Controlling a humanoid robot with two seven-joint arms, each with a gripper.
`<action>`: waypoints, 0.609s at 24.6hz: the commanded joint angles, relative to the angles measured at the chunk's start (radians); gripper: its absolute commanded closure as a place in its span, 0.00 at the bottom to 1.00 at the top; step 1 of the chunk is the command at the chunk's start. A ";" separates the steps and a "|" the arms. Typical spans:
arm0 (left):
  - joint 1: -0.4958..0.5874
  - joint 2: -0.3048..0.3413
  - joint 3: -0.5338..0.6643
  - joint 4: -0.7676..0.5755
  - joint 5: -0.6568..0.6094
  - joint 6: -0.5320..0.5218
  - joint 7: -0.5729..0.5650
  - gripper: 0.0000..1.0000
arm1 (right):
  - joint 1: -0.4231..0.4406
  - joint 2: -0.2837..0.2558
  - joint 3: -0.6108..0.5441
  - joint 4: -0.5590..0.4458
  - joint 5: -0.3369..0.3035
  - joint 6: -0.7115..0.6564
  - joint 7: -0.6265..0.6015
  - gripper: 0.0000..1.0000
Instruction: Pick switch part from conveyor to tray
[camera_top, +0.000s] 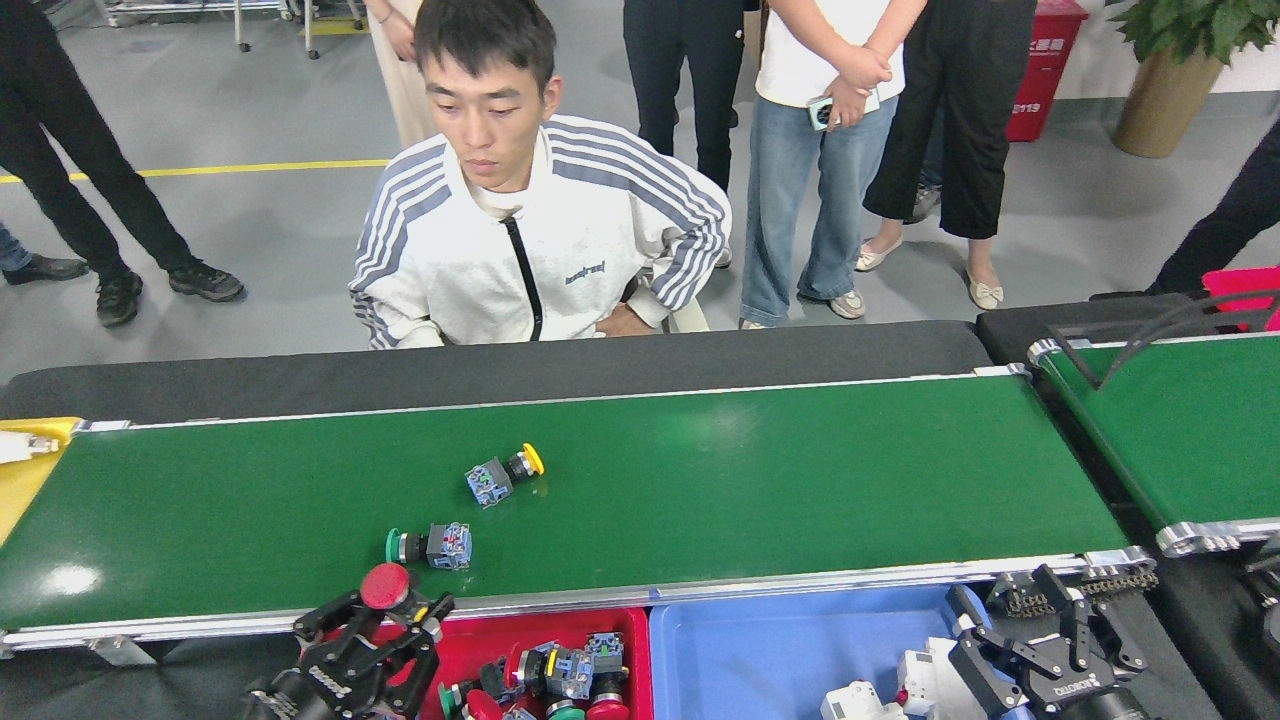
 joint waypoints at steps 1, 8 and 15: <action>-0.008 0.001 0.010 -0.016 -0.003 0.040 -0.001 0.00 | 0.011 -0.002 -0.008 -0.014 -0.006 0.000 -0.003 0.00; -0.002 0.003 0.087 -0.013 -0.003 0.187 -0.001 0.00 | 0.053 -0.003 -0.008 -0.029 -0.010 -0.008 -0.003 0.00; 0.031 0.004 0.136 -0.007 -0.009 0.249 -0.002 0.00 | 0.069 -0.002 -0.006 -0.044 -0.010 -0.011 -0.003 0.00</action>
